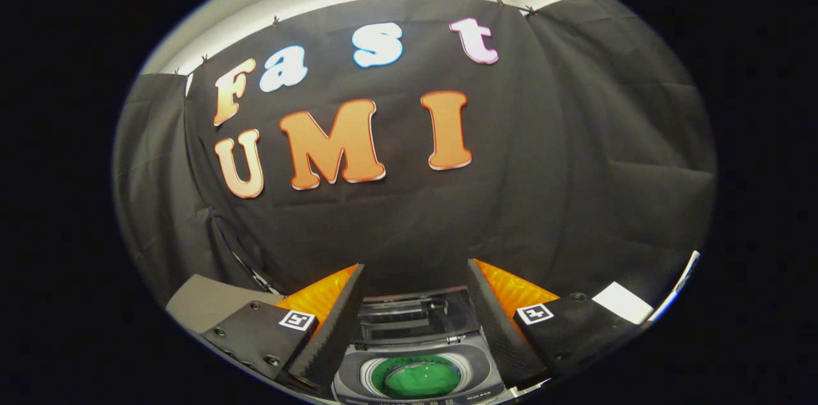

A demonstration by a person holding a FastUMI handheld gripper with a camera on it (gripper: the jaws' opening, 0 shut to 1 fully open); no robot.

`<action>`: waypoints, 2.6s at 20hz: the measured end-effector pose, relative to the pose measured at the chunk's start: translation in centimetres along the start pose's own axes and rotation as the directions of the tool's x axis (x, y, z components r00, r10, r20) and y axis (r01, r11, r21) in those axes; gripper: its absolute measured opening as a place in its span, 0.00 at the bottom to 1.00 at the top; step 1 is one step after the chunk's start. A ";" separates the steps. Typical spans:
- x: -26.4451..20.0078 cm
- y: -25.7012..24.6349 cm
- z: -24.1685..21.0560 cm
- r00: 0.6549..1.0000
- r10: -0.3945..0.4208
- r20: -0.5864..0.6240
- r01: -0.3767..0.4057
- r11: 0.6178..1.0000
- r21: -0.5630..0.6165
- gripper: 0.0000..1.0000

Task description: Put the clothes into the washing machine and then close the washing machine lid.

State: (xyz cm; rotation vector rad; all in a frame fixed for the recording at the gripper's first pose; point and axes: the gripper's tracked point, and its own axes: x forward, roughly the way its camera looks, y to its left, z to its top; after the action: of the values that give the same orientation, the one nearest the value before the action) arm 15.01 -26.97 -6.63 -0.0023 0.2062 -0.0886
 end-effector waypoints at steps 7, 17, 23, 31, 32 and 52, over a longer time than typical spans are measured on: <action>3.7 0.8 2.7 0.998 -0.011 0.054 0.015 0.996 -0.084 0.99; 17.6 4.5 -6.5 0.990 0.040 -0.132 -0.054 0.993 -0.101 0.98; 20.9 4.9 -11.9 0.968 0.046 -0.247 -0.071 0.993 -0.093 0.98; 22.3 5.5 -18.2 0.923 0.053 -0.382 -0.098 0.990 -0.099 0.98; 22.2 5.6 -18.0 0.930 0.059 -0.364 -0.097 0.991 -0.087 0.98; 9.1 4.2 -22.1 0.934 0.089 -0.347 -0.123 0.989 -0.077 0.98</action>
State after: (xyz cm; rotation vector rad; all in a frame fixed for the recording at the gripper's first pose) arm 19.76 -23.41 -30.22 -0.0736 0.5595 0.0301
